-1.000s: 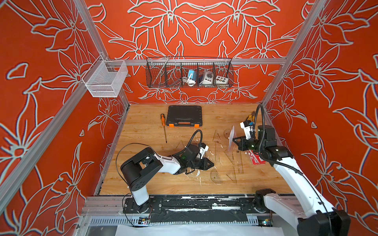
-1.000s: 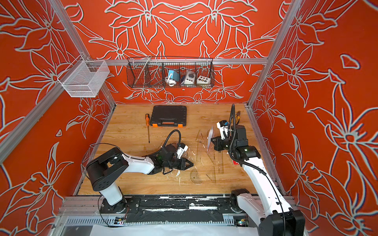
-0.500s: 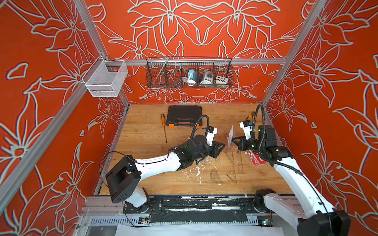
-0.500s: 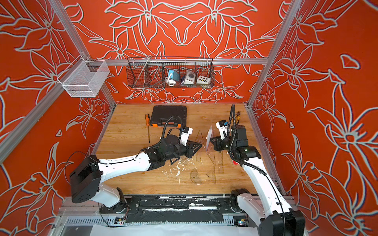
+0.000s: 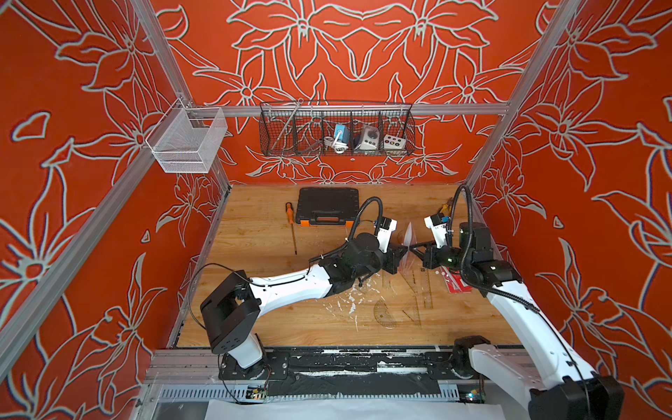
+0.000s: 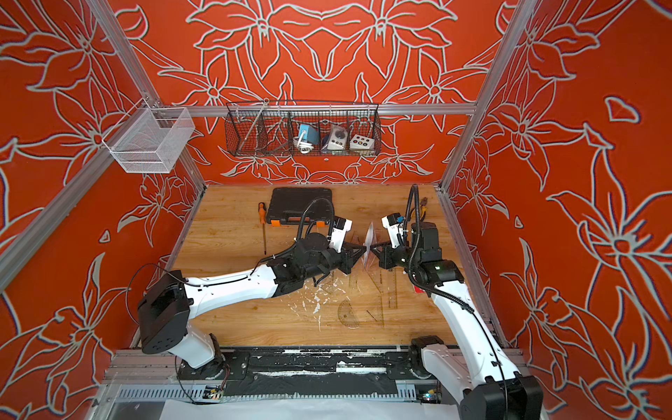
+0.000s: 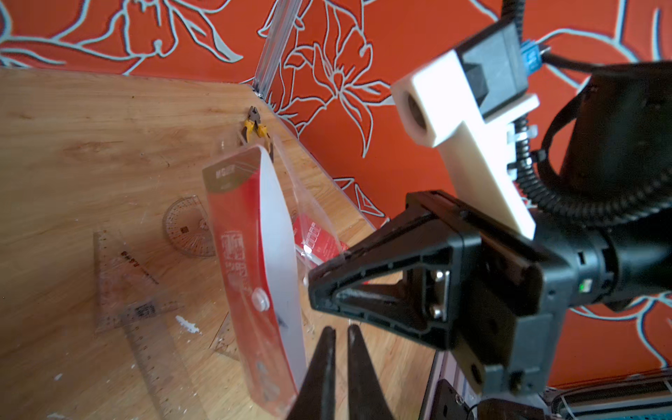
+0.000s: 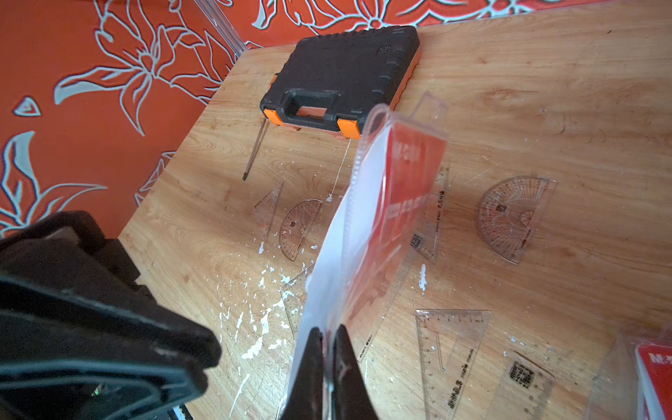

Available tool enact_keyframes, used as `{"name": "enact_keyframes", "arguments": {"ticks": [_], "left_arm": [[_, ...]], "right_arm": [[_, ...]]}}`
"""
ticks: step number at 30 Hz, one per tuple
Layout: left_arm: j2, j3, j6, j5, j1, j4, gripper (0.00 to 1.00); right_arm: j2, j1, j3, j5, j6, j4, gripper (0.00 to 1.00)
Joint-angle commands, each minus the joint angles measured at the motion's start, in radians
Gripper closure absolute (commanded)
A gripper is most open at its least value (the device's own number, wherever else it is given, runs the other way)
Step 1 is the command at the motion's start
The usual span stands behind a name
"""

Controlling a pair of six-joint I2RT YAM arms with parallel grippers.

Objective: Open the ruler set and take out the ruler
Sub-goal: Take out the ruler from the ruler set bag.

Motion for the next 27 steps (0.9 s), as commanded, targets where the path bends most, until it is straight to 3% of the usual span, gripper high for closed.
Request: {"name": "enact_keyframes", "arguments": {"ticks": [1, 17, 27], "left_arm": [[0.044, 0.046, 0.017, 0.023, -0.003, -0.010, 0.91], [0.098, 0.061, -0.007, -0.067, -0.001, -0.012, 0.95], [0.122, 0.065, -0.005, -0.124, 0.010, -0.064, 0.90]], "right_arm": [[-0.015, 0.004, -0.003, -0.035, -0.032, 0.013, 1.00], [-0.045, 0.005, 0.034, -0.069, -0.053, -0.029, 1.00], [-0.064, 0.004, 0.068, -0.078, -0.070, -0.087, 1.00]]}}
